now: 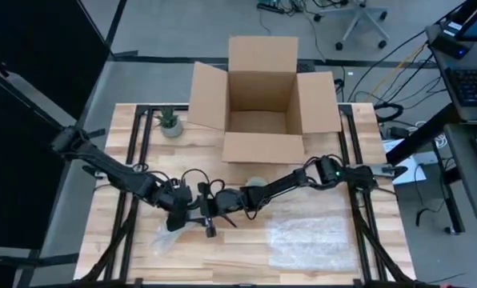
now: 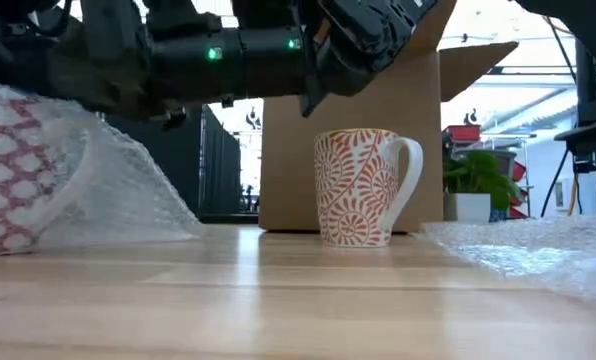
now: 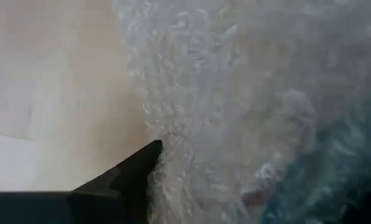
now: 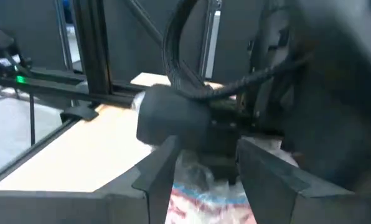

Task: Wrap mug
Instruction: Wrap the red mug with the bubble wrap

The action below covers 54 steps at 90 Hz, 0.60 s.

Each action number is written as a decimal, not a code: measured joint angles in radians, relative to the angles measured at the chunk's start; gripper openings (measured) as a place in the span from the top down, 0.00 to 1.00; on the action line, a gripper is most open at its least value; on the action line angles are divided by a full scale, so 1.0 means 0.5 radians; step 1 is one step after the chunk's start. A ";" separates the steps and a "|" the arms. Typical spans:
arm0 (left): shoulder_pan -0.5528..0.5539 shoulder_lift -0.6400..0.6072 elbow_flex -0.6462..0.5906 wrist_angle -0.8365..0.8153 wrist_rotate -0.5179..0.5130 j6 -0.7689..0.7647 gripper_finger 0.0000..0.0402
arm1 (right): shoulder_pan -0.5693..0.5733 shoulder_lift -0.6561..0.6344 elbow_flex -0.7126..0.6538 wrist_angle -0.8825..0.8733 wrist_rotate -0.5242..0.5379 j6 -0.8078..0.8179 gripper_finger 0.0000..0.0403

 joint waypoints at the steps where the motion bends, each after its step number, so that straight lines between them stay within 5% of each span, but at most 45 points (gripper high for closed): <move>1: 0.000 0.000 0.000 0.001 -0.001 -0.002 0.48 | 0.000 0.000 0.000 -0.002 0.000 -0.004 0.61; 54: 0.002 0.002 0.072 -0.083 0.030 -0.018 0.48 | 0.001 -0.005 0.004 -0.068 0.004 -0.087 0.61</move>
